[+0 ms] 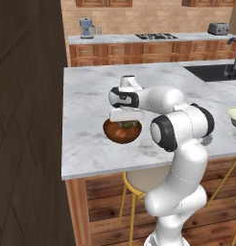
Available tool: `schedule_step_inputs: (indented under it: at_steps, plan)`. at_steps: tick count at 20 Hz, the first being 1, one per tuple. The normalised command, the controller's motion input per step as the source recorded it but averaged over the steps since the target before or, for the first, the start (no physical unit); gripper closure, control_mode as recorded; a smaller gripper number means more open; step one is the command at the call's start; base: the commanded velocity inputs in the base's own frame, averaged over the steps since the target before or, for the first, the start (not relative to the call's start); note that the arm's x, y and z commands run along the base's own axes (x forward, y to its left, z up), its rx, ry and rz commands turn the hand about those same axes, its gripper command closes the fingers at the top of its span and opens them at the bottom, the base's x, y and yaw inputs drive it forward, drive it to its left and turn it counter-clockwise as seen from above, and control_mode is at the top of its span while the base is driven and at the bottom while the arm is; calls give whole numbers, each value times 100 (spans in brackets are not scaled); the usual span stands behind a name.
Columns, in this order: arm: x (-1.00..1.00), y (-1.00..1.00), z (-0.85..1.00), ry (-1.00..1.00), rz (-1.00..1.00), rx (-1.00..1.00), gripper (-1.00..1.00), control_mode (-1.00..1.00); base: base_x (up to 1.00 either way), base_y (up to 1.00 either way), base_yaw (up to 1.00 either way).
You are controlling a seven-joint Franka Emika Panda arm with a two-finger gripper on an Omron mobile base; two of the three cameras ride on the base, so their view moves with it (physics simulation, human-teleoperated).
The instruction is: Take the fruits from the plate on the dining counter and place two fruits in each bowl.
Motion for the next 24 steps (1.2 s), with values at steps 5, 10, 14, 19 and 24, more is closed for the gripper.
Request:
schedule_step_inputs:
  at_steps: [5,10,14,19,24]
  plan:
    - [37,0,-16,0,0,0,100,-100,0,0,0]
    - [33,0,-31,0,0,0,100,-100,0,0,0]
    - [24,0,-38,0,0,0,100,-100,0,0,0]
    - [6,0,-14,0,0,0,-100,-100,0,0,0]
    - [0,0,0,0,0,0,-100,-100,0,0,0]
